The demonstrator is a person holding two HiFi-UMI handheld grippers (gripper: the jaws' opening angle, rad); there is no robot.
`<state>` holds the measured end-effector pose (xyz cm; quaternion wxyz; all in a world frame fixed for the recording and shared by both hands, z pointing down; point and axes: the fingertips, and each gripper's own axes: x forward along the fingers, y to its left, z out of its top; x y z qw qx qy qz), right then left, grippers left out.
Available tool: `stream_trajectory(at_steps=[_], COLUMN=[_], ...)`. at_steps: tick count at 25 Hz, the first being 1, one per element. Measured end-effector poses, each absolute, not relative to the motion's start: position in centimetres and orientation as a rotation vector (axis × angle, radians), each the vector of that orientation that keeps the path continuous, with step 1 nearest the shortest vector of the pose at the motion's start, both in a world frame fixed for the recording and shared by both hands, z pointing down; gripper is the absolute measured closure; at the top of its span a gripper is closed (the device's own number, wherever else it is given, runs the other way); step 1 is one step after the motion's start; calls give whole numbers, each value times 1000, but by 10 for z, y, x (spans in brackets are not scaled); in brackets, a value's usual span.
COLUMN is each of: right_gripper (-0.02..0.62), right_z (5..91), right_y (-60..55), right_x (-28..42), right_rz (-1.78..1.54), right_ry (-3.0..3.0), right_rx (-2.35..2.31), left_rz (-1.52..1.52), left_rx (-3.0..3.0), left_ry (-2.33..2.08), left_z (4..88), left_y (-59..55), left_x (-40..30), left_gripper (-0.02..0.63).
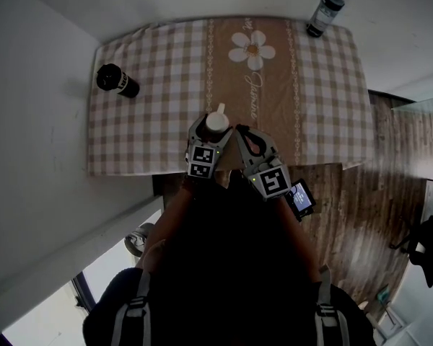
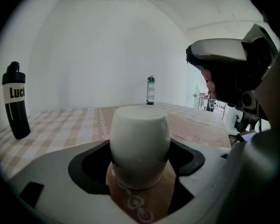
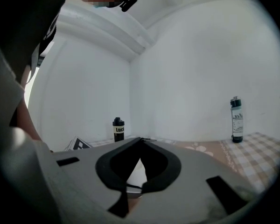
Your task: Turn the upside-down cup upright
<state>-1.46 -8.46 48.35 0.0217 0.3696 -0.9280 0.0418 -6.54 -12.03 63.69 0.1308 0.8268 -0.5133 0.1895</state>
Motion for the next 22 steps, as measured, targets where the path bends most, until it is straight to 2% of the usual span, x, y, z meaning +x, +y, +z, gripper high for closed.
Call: stream_trajectory(at_steps=[14, 22], right_gripper=[591, 591], right_z=[489, 491], right_y=[-80, -83], right_x=[-6, -6], right_rz=[130, 171], right_ry=[-2862, -2873], right_rx=[1152, 1144], left_rz=[575, 503], left_rx=[2444, 2519], left_ry=[-1474, -1464], left_z=[633, 599], left_y=[-115, -108], left_x=[-68, -67], left_gripper=[224, 224])
